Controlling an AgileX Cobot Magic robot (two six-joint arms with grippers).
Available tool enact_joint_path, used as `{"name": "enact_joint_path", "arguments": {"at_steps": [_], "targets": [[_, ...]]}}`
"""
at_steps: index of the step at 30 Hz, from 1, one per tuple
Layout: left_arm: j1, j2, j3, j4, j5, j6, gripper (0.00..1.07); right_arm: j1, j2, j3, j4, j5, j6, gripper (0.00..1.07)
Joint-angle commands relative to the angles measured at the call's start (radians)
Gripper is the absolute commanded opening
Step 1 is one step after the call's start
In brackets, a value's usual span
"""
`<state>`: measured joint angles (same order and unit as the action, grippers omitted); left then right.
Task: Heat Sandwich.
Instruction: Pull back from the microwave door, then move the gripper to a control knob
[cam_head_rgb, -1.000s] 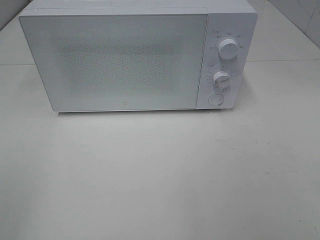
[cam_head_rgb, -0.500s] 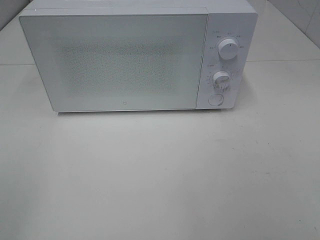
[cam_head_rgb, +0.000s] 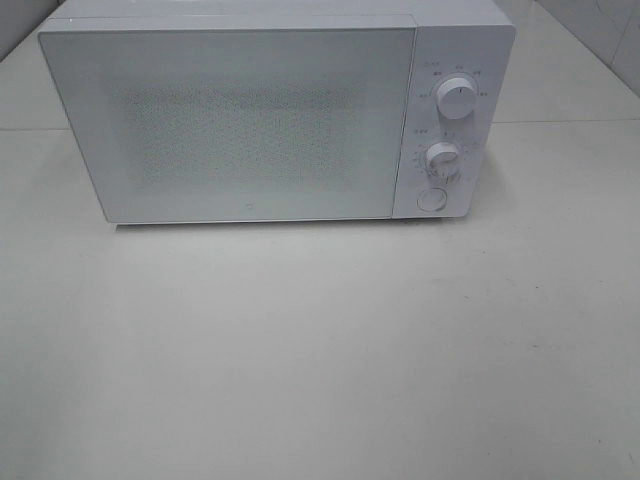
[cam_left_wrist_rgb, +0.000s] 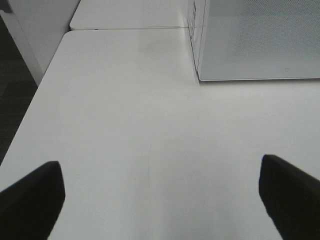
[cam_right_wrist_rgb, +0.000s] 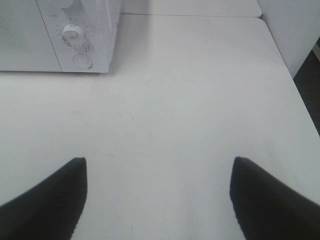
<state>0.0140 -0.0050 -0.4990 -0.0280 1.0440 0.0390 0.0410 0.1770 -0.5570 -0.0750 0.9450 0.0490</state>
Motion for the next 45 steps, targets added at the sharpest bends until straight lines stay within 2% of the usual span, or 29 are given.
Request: {"name": "enact_joint_path", "arguments": {"at_steps": [1,35,43,45], "targets": [[0.0,-0.026,0.003,-0.005,-0.008,0.0,1.0,-0.007,0.073,-0.005,0.002,-0.084,-0.005,0.76],[0.0,-0.026,0.003,-0.005,-0.008,0.0,1.0,-0.007,0.597,-0.003,0.002,-0.581,-0.001,0.76],[0.0,-0.026,0.003,-0.005,-0.008,0.0,1.0,-0.007,0.688,0.018,0.002,-0.815,-0.001,0.76],[0.0,-0.026,0.003,-0.005,-0.008,0.0,1.0,-0.007,0.72,0.063,0.002,-0.954,-0.001,0.76]]}}
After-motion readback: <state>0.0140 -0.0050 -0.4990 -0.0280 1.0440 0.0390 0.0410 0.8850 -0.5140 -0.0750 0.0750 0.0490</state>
